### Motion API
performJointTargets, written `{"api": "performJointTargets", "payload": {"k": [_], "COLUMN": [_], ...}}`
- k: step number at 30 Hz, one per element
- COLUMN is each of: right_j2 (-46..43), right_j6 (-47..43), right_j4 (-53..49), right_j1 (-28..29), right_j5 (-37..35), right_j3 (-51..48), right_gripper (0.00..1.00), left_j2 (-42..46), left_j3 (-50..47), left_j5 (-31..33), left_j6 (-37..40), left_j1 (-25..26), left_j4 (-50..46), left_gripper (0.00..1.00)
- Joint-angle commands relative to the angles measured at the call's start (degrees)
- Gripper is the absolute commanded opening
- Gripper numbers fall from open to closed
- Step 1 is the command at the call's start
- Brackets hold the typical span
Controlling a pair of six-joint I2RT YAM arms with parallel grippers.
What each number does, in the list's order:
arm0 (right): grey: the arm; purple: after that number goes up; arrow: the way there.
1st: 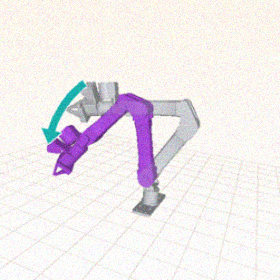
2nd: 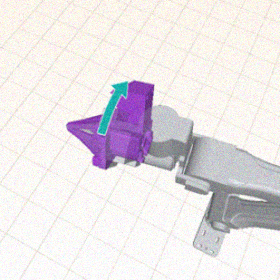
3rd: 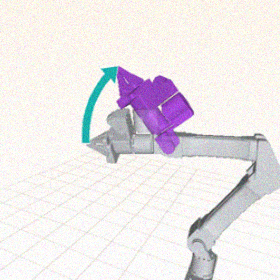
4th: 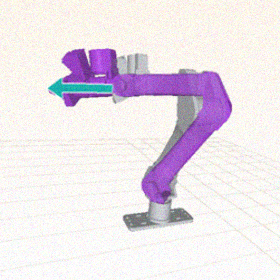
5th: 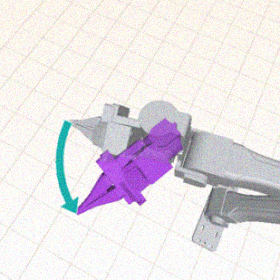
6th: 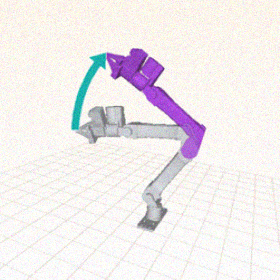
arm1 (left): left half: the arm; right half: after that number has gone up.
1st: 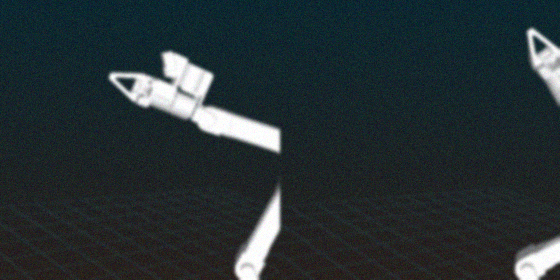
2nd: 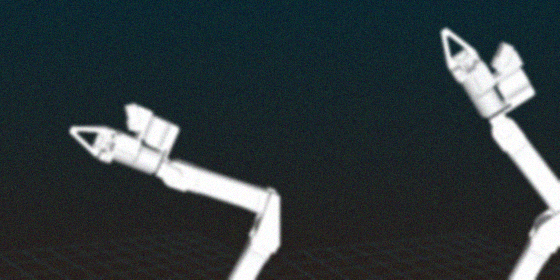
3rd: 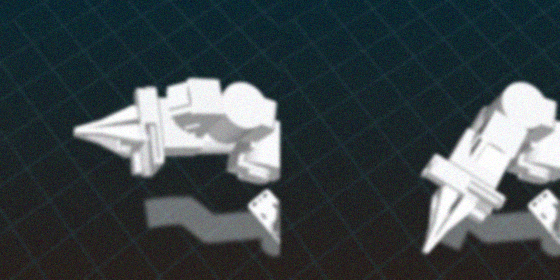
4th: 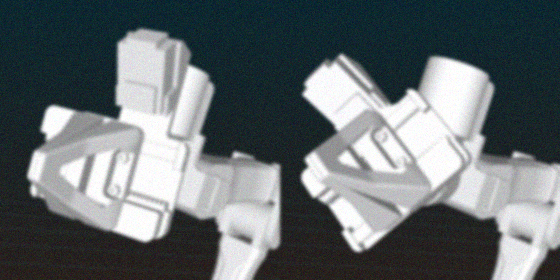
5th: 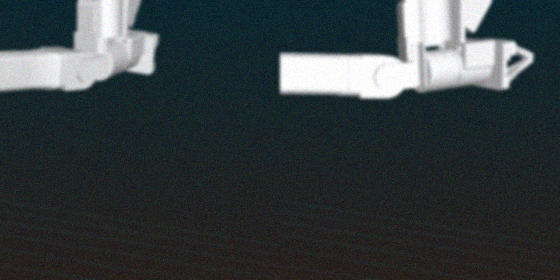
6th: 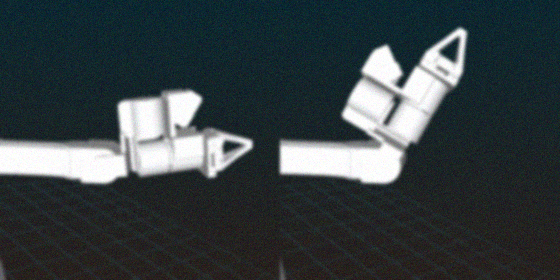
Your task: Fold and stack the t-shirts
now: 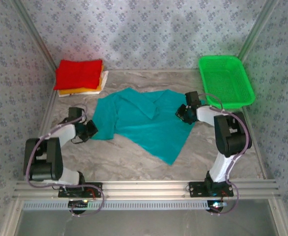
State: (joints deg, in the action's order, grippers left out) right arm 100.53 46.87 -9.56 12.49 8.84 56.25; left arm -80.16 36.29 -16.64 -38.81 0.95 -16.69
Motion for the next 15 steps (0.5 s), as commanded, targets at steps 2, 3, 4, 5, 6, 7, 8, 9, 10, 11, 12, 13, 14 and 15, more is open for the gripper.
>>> {"api": "performJointTargets", "payload": {"k": [2,3,4,5,6,7,8,9,10,11,12,13,14,15], "right_j2": [-9.89,-12.57,-15.12,-17.24,-19.51,-21.48,-22.89,-24.23,-25.02,-25.19,-24.86,-24.19,-23.12,-21.59], "right_j6": [-4.54,-5.61,-6.94,-8.08,-8.91,-9.73,-10.27,-10.31,-10.33,-10.36,-10.32,-10.34,-10.08,-9.43], "right_j4": [-5.17,-6.07,-6.25,-6.20,-6.38,-6.00,-4.89,-3.58,-2.40,-1.34,-0.74,-1.11,-2.01,-2.81], "right_j1": [1.84,2.43,3.02,3.35,3.86,4.41,4.76,5.10,5.39,5.63,5.98,6.55,7.16,8.17], "right_j5": [-2.18,-3.78,-4.88,-5.79,-7.64,-9.38,-10.51,-11.46,-12.04,-11.78,-11.26,-11.13,-10.69,-9.46], "right_j3": [-3.32,-4.22,-5.26,-6.02,-6.77,-7.55,-8.29,-8.98,-9.36,-9.38,-9.01,-8.14,-7.05,-6.00], "right_gripper": [0.31,0.32,0.33,0.35,0.36,0.39,0.41,0.43,0.43,0.44,0.43,0.43,0.43,0.42], "left_j2": [11.57,15.67,20.33,24.33,28.80,33.15,36.45,39.30,41.28,42.18,42.16,41.26,39.76,37.59], "left_j3": [-7.11,-9.13,-11.11,-12.47,-13.71,-14.92,-15.60,-15.98,-15.92,-15.38,-14.16,-12.06,-9.66,-6.72], "left_j5": [5.18,6.56,7.41,7.89,8.36,8.25,8.21,8.36,8.38,8.64,9.12,9.69,10.18,10.69], "left_j6": [-5.41,-7.60,-9.55,-11.15,-12.83,-14.01,-14.64,-15.18,-15.00,-14.57,-13.59,-12.18,-10.72,-9.03], "left_j1": [4.78,6.30,7.42,7.85,8.06,8.30,8.28,8.41,8.41,8.37,8.40,8.45,8.46,8.52], "left_j4": [-9.25,-11.26,-13.60,-16.33,-19.40,-21.59,-23.62,-25.36,-26.13,-26.36,-26.15,-25.89,-25.64,-25.32], "left_gripper": [0.00,0.00,0.00,0.00,0.00,0.00,0.00,0.00,0.00,0.00,0.00,0.00,0.00,0.00]}}
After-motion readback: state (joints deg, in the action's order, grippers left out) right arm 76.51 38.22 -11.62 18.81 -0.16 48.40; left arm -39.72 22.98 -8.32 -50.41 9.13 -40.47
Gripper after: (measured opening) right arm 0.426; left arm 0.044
